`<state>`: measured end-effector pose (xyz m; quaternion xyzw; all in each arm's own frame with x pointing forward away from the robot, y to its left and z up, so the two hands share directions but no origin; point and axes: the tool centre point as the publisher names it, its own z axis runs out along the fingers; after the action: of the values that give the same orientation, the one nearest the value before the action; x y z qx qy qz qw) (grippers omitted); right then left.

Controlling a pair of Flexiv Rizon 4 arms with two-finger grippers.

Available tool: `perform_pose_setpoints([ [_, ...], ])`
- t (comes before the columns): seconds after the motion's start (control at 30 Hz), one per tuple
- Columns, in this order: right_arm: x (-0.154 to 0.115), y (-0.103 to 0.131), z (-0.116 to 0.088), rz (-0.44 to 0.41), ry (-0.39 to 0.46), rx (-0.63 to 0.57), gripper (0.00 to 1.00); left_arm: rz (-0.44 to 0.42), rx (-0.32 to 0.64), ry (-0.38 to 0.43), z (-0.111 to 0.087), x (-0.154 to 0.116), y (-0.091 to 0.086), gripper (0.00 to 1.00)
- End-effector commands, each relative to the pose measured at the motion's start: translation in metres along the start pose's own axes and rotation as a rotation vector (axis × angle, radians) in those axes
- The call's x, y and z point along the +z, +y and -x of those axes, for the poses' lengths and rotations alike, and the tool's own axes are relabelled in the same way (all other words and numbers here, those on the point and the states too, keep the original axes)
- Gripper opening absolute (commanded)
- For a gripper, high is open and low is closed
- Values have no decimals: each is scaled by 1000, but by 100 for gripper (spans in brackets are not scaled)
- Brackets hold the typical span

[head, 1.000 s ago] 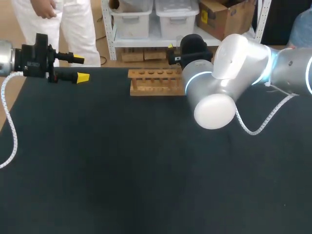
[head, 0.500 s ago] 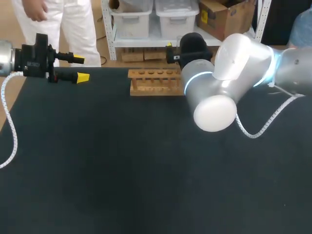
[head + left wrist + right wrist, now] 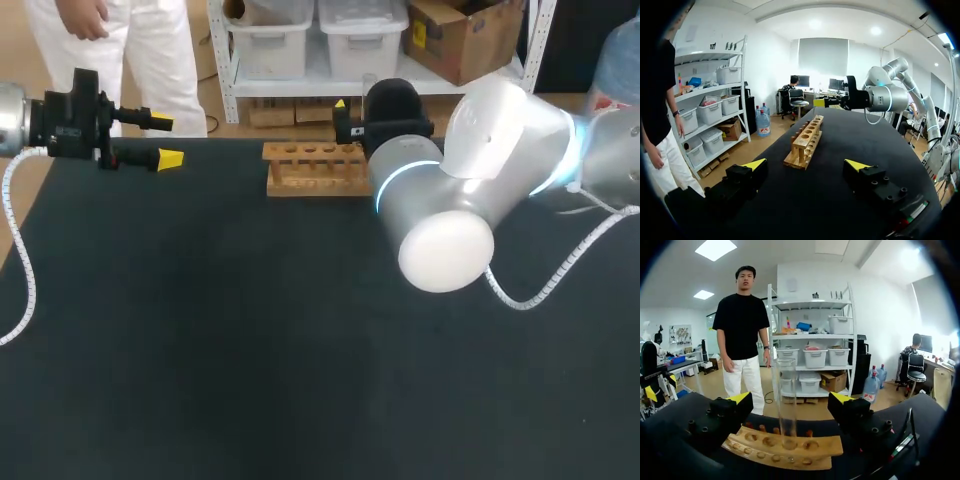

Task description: Grasp the test tube, adjust it, and insert it.

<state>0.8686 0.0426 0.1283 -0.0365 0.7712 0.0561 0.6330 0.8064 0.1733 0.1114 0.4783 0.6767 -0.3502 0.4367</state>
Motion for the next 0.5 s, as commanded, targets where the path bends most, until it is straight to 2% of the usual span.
perform_pose_setpoints([
  [0.03,-20,3,4,6,6,7,100,1,4,-5,-1,0,0,100],
  [0.2,-46,11,8,38,31,24,100,1,4,-5,-1,0,0,100],
  [0.5,-76,8,12,164,80,14,100,1,4,-5,-1,0,0,100],
])
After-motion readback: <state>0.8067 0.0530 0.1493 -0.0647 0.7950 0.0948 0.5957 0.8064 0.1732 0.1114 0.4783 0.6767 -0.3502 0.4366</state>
